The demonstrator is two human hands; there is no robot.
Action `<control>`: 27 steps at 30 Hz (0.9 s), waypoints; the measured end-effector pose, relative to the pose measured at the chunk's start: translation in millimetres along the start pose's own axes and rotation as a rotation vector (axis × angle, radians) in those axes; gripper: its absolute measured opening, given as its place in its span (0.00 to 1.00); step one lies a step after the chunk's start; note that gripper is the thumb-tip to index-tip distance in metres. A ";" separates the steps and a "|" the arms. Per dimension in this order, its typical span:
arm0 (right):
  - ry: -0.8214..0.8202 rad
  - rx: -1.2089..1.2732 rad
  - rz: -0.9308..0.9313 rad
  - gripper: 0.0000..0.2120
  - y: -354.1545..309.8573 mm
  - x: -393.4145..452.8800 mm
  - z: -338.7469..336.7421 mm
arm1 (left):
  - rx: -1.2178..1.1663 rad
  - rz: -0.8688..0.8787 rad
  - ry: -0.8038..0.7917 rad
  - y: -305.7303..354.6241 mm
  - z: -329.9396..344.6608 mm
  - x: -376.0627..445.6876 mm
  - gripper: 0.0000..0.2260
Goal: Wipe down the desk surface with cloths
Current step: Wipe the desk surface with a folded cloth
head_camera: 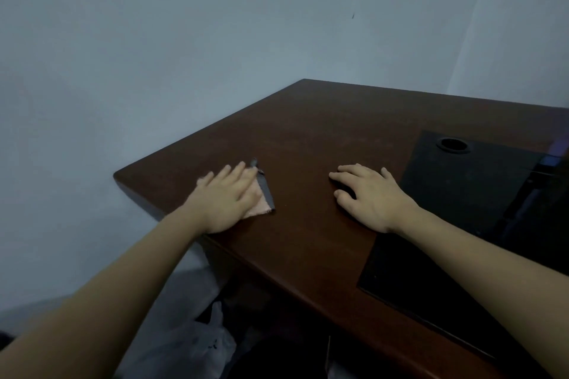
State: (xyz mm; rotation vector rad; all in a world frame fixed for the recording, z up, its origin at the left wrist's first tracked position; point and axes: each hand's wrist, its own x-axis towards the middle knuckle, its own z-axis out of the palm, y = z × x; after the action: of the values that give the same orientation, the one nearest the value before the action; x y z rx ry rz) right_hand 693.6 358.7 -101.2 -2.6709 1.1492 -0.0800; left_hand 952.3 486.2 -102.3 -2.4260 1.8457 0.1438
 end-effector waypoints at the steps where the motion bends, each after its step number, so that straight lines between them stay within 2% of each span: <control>1: -0.001 0.000 0.001 0.25 -0.3 -0.1 -0.4 | -0.004 0.056 0.009 13.4 0.9 -10.4 0.28; 5: -0.007 -0.007 0.001 0.25 -1.2 -0.5 -0.6 | -0.032 0.253 0.055 52.9 11.0 -49.0 0.28; 8: -0.015 -0.012 -0.002 0.25 -0.3 -0.7 -0.5 | -0.057 0.286 0.054 46.3 11.6 -54.2 0.28; 11: -0.015 -0.014 -0.007 0.25 1.6 -0.2 -0.2 | -0.032 0.213 0.027 10.9 7.6 -43.1 0.31; 14: -0.013 -0.033 -0.009 0.25 1.7 0.7 -2.2 | -0.004 0.023 0.009 -46.6 2.6 -31.3 0.51; 16: -0.013 -0.074 -0.004 0.25 -0.5 3.8 -4.8 | 0.084 -0.067 -0.043 -72.9 -1.2 -27.2 0.55; 18: 0.004 -0.102 0.007 0.25 -7.3 10.2 -7.1 | 0.092 -0.095 -0.087 -80.2 -5.5 -24.6 0.54; 20: 0.032 -0.072 0.008 0.24 -19.7 18.7 -7.5 | 0.031 -0.096 -0.037 -78.3 -2.0 -23.5 0.53; 23: 0.039 -0.038 -0.071 0.23 -46.1 35.2 -1.4 | -0.048 0.003 0.045 -67.5 10.6 -30.0 0.53; 27: 0.008 -0.050 -0.193 0.24 -77.4 61.7 5.2 | -0.071 0.162 0.110 -43.5 20.0 -45.1 0.35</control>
State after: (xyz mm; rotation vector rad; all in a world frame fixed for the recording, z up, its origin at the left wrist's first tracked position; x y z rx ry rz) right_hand 791.8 366.6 -90.7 -2.8220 0.9033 -0.0958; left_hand 981.8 543.4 -115.6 -2.3721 2.1189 0.0897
